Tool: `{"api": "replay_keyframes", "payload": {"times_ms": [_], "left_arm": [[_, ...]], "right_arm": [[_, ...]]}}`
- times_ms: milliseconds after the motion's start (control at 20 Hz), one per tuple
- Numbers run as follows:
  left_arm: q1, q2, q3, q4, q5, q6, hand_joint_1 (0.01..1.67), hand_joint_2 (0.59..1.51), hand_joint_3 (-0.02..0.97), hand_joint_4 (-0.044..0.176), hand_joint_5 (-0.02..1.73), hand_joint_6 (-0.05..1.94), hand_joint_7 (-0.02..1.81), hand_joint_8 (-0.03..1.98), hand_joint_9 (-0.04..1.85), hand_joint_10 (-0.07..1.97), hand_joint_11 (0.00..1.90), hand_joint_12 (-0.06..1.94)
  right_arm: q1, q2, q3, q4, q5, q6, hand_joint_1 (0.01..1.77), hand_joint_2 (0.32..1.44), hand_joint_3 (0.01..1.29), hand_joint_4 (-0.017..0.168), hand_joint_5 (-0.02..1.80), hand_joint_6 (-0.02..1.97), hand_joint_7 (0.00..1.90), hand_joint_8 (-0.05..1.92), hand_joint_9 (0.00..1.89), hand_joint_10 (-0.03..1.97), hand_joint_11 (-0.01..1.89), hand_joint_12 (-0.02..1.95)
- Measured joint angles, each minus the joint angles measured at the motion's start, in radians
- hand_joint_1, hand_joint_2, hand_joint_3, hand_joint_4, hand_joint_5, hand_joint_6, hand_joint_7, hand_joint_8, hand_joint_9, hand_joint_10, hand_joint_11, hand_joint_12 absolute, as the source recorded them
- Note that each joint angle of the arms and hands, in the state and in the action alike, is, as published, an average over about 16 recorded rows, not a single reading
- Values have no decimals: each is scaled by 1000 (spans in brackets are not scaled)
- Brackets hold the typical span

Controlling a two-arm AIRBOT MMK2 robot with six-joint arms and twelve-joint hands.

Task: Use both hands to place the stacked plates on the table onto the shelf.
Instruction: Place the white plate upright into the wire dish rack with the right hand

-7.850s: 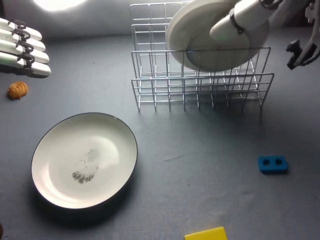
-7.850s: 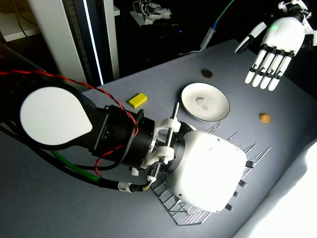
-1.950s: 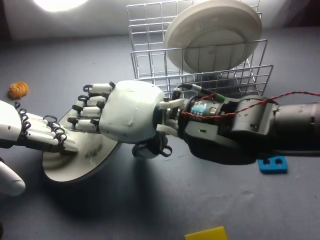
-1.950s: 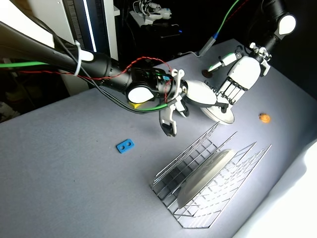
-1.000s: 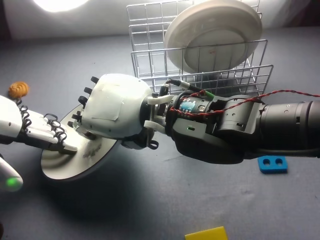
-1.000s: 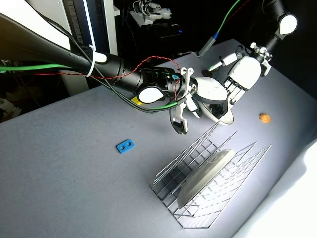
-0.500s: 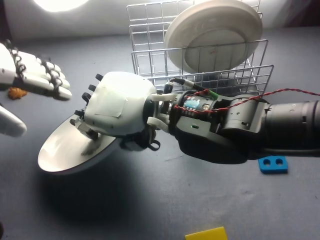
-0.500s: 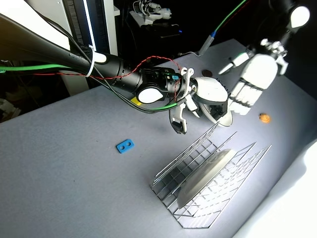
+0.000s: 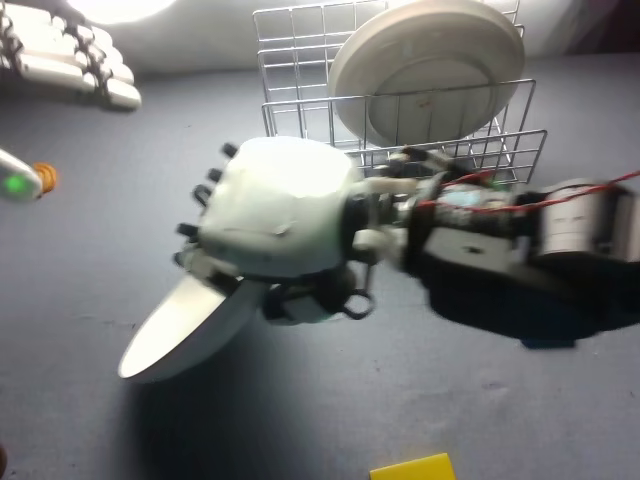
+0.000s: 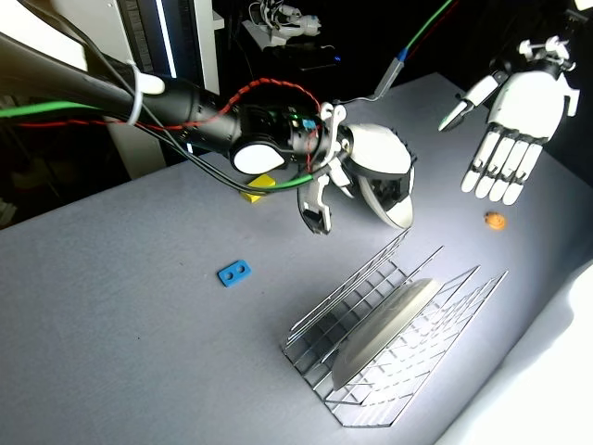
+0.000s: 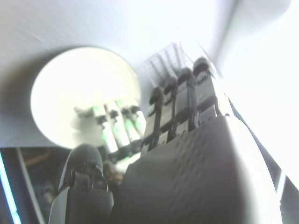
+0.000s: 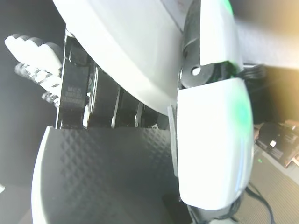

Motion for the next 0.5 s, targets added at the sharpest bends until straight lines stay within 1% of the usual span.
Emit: {"api": "replay_keyframes", "payload": {"times_ms": [250,500], "left_arm": [[-71,33,-33,20,5,13,22,1220,14,2,106,16,68,0,43,-1,22,15],[-98,49,-48,42,14,20,21,1220,14,1,103,14,62,1,41,-1,19,16]], "right_arm": [[29,155,-156,40,-23,-3,1317,948,13,-3,910,935,1108,676,1188,566,960,920],[85,288,-269,67,-63,25,1351,976,13,-4,922,968,1120,695,1098,817,953,918]]}}
